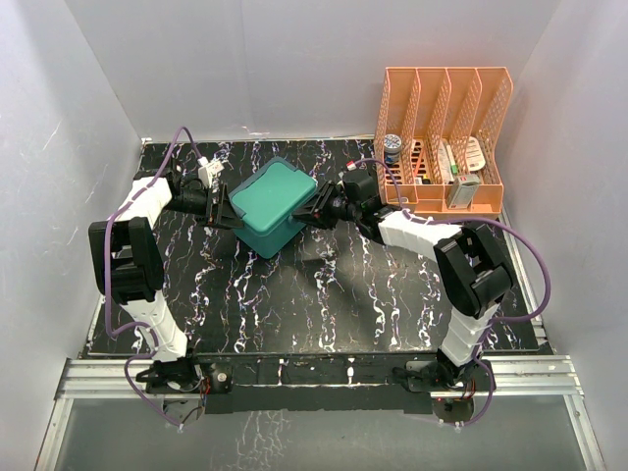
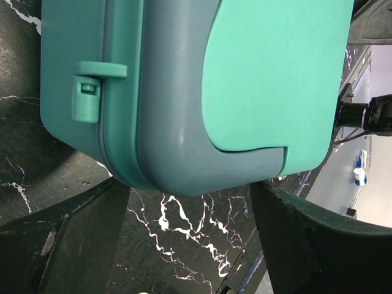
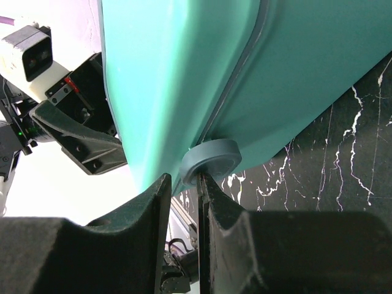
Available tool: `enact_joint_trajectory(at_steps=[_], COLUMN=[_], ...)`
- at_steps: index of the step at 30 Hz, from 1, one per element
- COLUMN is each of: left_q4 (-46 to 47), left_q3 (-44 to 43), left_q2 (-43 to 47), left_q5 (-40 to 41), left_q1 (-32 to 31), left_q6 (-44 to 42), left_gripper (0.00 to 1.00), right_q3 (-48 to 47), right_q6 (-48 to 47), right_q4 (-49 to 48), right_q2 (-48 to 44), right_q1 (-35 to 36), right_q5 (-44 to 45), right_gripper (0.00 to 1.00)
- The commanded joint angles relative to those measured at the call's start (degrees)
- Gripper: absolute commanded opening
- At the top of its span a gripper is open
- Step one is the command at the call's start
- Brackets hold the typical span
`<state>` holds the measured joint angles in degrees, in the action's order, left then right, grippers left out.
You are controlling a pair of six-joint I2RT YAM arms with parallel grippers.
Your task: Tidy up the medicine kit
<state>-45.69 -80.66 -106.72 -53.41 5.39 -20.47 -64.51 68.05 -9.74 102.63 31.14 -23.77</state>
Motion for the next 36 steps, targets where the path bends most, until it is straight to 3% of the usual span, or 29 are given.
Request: enact_joint_trajectory(at_steps=[1, 36], left_q4=[-1.32, -3.78], left_q3=[-0.56, -1.34], left_q2=[1.04, 0.65], left_q5=[-2.07, -2.14], left_q1=[-0.37, -0.44], left_q6=[-0.72, -2.9], left_gripper=[0.77, 0.77], right_q3=[-3.13, -3.53], right_q6=[0.24, 1.82], right_q4=[-4.84, -6.3], right_q2=[0.35, 3.75], right_q1=[0.25, 0.25], right_q5=[-0.27, 0.92], right_gripper=[0.22, 0.22])
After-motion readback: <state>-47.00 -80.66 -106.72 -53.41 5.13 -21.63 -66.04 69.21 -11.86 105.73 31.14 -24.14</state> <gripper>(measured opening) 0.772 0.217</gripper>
